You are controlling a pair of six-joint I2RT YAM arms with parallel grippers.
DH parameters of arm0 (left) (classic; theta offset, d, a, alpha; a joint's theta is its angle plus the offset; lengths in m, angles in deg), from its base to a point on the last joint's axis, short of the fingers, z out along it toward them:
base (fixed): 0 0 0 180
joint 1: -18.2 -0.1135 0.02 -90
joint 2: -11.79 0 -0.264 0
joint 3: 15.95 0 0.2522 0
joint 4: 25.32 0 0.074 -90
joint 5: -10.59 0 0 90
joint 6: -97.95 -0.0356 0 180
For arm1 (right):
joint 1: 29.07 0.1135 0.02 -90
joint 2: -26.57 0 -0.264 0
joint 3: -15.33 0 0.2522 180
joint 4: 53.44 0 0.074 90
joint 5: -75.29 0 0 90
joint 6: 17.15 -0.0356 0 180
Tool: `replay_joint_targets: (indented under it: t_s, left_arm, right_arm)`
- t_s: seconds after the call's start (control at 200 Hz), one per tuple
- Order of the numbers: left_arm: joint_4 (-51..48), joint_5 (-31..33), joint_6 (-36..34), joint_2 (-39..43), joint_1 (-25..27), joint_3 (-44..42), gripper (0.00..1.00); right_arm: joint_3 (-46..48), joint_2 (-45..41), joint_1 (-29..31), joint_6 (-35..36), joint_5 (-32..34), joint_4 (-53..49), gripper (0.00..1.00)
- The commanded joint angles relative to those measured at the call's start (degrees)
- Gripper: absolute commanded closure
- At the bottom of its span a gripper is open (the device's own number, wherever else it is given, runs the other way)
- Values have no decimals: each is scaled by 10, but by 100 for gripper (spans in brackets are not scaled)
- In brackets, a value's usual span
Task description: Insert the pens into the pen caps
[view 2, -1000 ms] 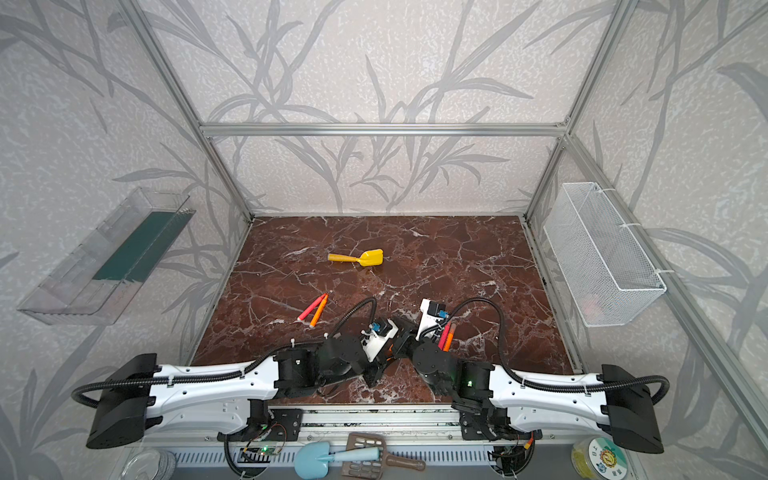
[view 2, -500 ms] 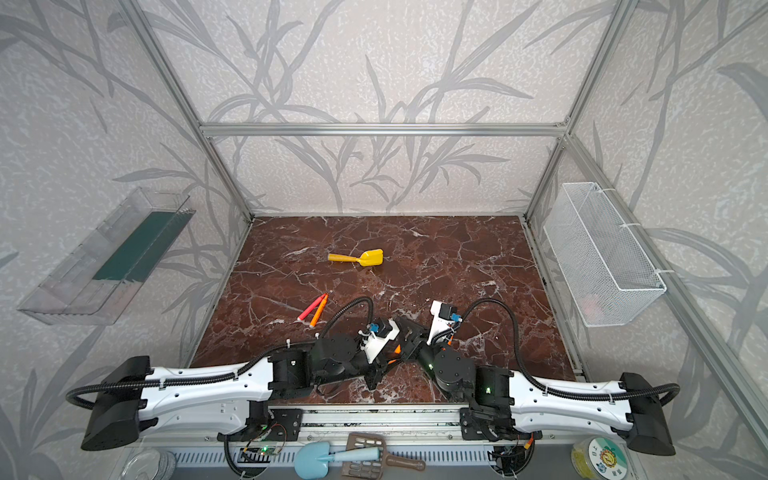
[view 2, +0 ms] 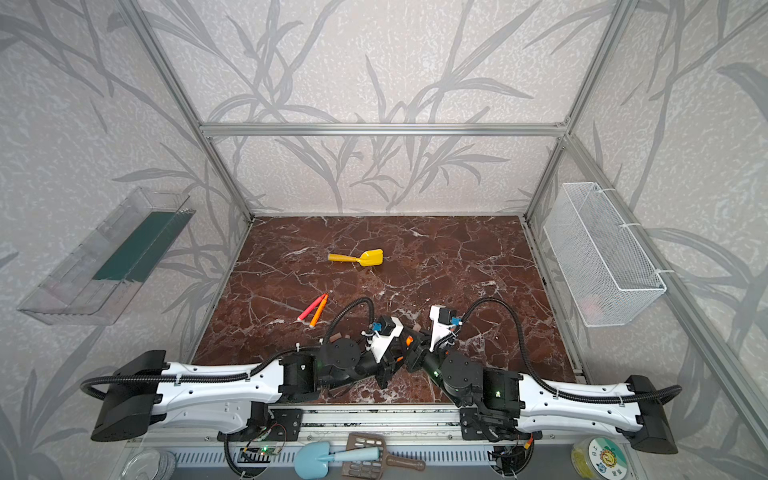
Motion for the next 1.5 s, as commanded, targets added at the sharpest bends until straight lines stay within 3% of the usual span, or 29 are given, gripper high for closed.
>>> replay_joint_targets:
  t_s: [0.0, 0.11, 0.345, 0.545, 0.755, 0.935, 1.165, 1.369, 1.494]
  left_arm:
    - [43, 34, 3, 3, 2, 12, 100]
    - [33, 62, 8, 14, 1, 7, 100]
    - [-47, 152, 53, 49, 0, -15, 48]
    - [-155, 220, 127, 112, -15, -72, 27]
    - [-358, 266, 217, 192, -82, -80, 25]
    - [-457, 248, 247, 147, -172, -60, 25]
    - [-498, 277, 252, 54, -224, -20, 29]
    - [-488, 236, 206, 10, -307, 4, 29]
    - [-472, 197, 178, -21, -362, 16, 28]
  right_arm:
    - [12, -7, 5, 1, 4, -25, 86]
    - [17, -13, 5, -3, 16, -35, 92]
    - [22, -21, -24, -40, 56, -122, 94]
    - [35, 7, -114, -72, -10, -159, 96]
    - [31, 128, -175, -86, -98, -105, 96]
    - [6, 245, -231, -91, -159, -77, 96]
    - [-44, 365, -293, -68, -198, -106, 94]
    - [-74, 425, -326, -51, -216, -134, 85]
    - [-88, 446, -334, -46, -218, -159, 84]
